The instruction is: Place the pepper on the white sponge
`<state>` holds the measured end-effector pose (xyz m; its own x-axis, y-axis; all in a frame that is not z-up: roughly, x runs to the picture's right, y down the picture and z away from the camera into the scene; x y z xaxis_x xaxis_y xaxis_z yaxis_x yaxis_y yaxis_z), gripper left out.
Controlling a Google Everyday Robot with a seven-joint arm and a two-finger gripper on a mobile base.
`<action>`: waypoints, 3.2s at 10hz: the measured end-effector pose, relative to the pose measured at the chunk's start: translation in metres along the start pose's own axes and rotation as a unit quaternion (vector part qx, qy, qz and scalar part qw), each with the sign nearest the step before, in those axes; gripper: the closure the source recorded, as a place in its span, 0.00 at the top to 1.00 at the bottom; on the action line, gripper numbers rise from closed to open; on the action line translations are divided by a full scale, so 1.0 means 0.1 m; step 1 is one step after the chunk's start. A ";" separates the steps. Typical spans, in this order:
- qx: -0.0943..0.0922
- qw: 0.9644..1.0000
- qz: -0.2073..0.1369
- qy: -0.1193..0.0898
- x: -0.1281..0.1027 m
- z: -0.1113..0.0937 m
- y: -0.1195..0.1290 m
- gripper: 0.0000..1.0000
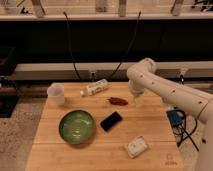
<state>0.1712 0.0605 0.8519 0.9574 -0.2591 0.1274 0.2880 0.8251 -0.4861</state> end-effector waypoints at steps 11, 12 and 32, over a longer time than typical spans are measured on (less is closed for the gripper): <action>-0.031 0.997 -0.063 -0.024 -0.34 0.51 -0.14 0.80; -0.034 0.997 -0.067 -0.025 -0.35 0.56 -0.14 0.80; -0.053 0.988 -0.140 -0.030 -0.56 0.89 -0.35 0.78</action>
<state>0.1093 0.0908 0.9392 0.8411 -0.4365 0.3194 0.5408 0.6668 -0.5127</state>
